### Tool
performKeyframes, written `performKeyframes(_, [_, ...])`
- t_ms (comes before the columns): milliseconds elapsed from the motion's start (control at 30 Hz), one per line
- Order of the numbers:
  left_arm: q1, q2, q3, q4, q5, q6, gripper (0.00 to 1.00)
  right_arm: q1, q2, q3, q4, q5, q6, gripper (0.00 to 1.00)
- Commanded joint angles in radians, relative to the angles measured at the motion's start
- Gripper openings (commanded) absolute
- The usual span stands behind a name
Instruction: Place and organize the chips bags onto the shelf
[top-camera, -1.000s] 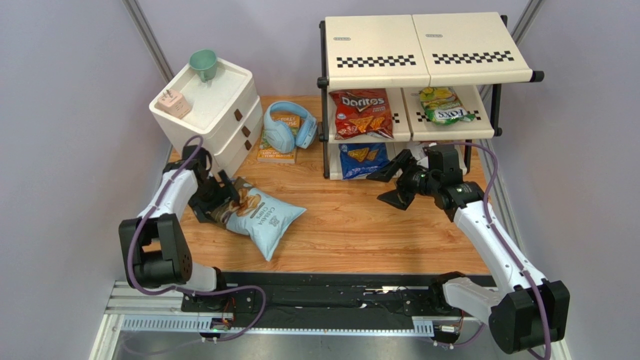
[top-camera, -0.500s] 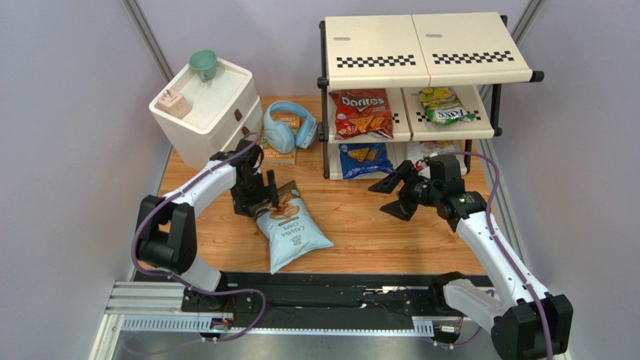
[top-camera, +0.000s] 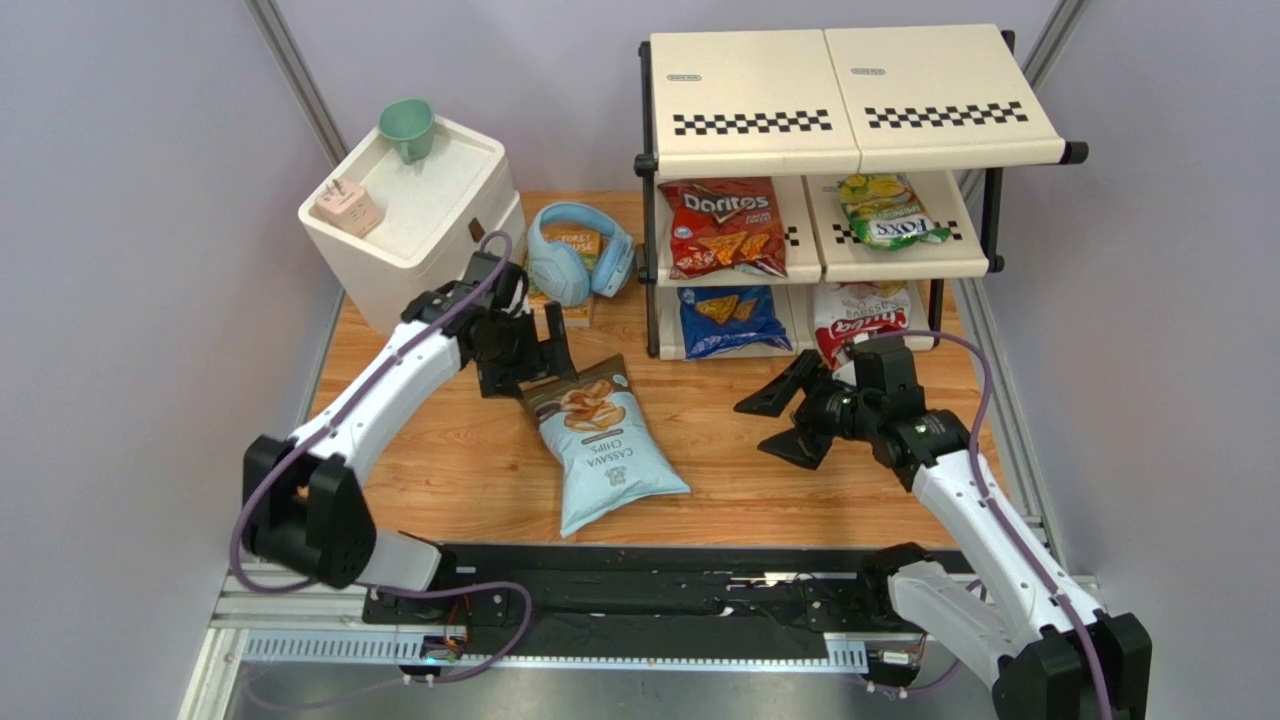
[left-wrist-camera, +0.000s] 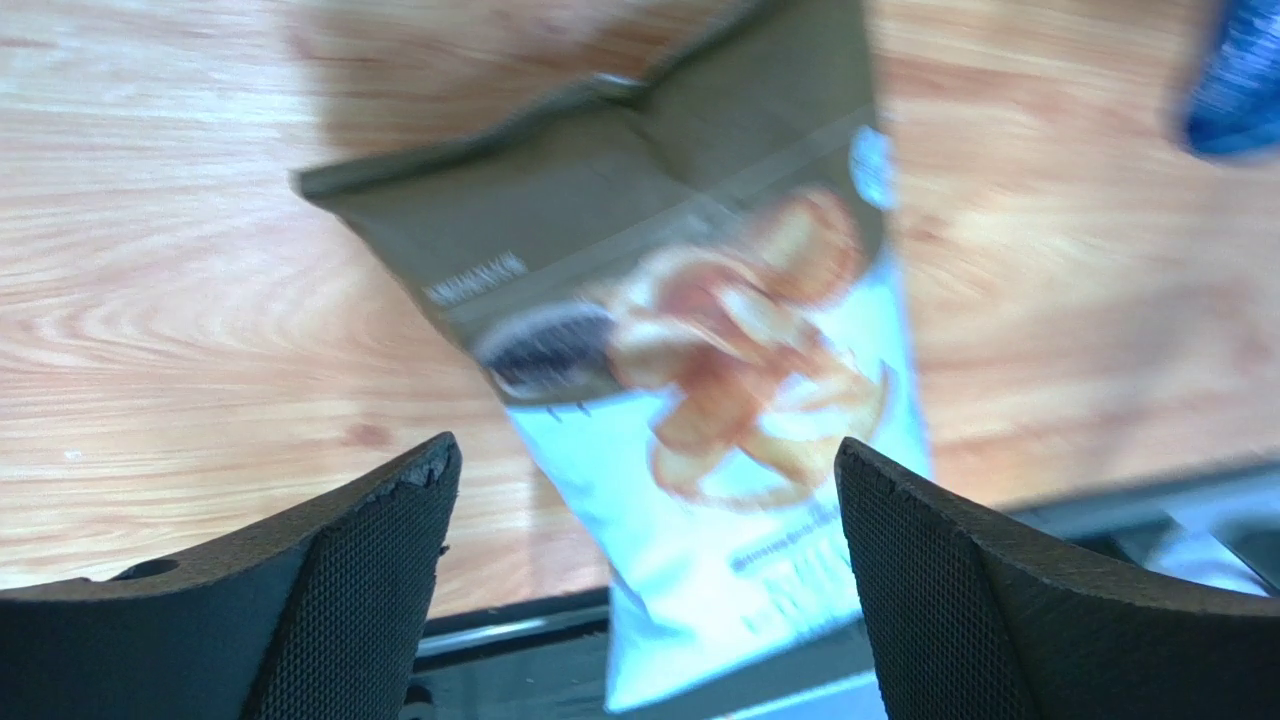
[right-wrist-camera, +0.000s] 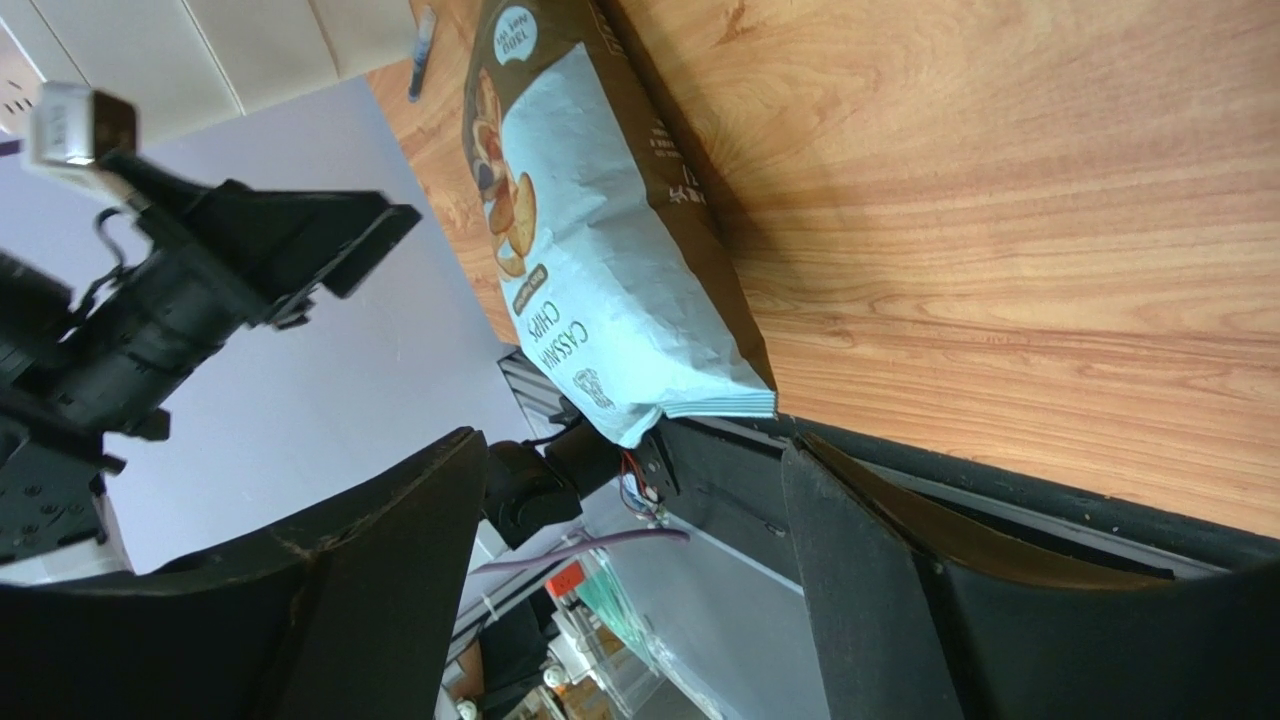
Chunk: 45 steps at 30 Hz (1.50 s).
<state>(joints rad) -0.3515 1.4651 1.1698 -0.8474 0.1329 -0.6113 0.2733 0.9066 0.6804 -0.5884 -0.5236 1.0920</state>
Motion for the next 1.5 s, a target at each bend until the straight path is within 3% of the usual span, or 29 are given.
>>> performKeyframes(0, [0.019, -0.145, -0.096, 0.043, 0.183, 0.019, 0.97, 0.039, -0.037, -0.022, 0.111, -0.003, 0.032, 0.77])
performKeyframes(67, [0.019, -0.181, -0.202, 0.099, 0.299, 0.018, 0.95, 0.046, -0.022, -0.025, 0.143, 0.011, 0.046, 0.78])
performKeyframes(167, [0.019, -0.25, -0.307, 0.171, 0.361, -0.019, 0.96, 0.067, 0.033, -0.016, 0.202, -0.006, 0.06, 0.78])
performKeyframes(433, [0.019, -0.227, -0.372, 0.162, 0.372, -0.011, 0.99, 0.121, 0.141, 0.05, 0.278, 0.002, 0.029, 0.78])
performKeyframes(600, [0.019, -0.198, -0.418, 0.243, 0.39, -0.042, 1.0, 0.13, 0.193, 0.1, 0.279, -0.004, 0.009, 0.78])
performKeyframes(1233, [0.019, -0.155, -0.633, 0.629, 0.487, -0.151, 1.0, 0.133, 0.081, 0.027, 0.331, -0.003, 0.034, 0.73])
performKeyframes(1333, [0.019, -0.149, -0.662, 0.709, 0.504, -0.185, 0.95, 0.135, 0.087, 0.03, 0.326, -0.001, 0.035, 0.73])
performKeyframes(1467, [0.019, -0.15, -0.697, 0.798, 0.502, -0.246, 0.81, 0.136, 0.095, 0.016, 0.332, -0.021, 0.04, 0.73])
